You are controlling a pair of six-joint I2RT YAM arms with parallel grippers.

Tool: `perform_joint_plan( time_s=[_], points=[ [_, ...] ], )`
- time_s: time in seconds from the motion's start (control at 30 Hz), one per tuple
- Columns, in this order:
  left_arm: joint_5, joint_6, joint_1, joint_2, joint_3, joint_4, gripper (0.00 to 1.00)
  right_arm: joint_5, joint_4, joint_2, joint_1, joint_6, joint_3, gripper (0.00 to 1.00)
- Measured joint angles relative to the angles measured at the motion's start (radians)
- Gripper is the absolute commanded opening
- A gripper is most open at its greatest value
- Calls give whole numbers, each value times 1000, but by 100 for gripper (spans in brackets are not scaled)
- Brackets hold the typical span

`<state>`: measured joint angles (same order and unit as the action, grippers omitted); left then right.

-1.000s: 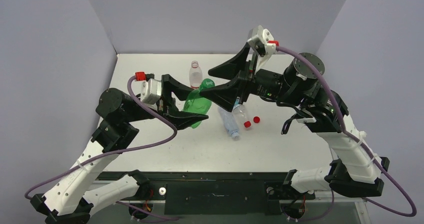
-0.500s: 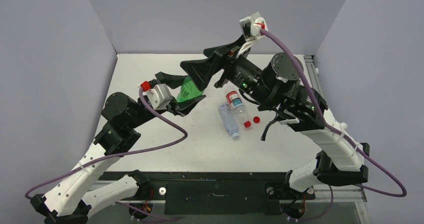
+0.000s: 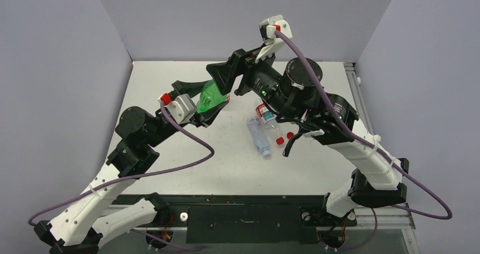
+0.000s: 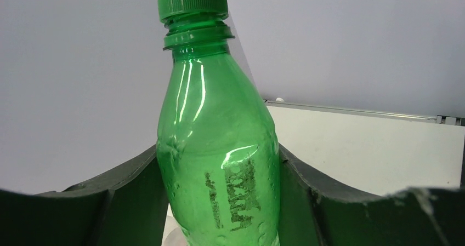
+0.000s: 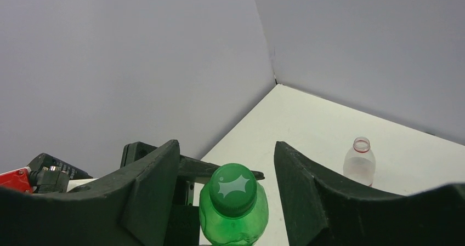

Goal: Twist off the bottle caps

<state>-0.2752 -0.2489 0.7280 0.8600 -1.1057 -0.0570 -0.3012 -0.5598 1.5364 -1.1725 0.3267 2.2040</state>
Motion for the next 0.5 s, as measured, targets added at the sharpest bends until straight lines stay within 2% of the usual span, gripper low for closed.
perform_joint_plan(
  time_s=[0.3,0.4,0.47,0.5],
  points=[
    [21,1,3,1,0,-1,0,14,-34,11,1,10,0,60],
    [23,1,3,2,0,-3,0,22,-43,20,2,12,0,50],
    [25,2,3,3,0,-4,0,26,-46,24,3,16,0,40],
    [26,2,3,3,0,-5,0,30,-47,25,7,18,0,30]
  ],
)
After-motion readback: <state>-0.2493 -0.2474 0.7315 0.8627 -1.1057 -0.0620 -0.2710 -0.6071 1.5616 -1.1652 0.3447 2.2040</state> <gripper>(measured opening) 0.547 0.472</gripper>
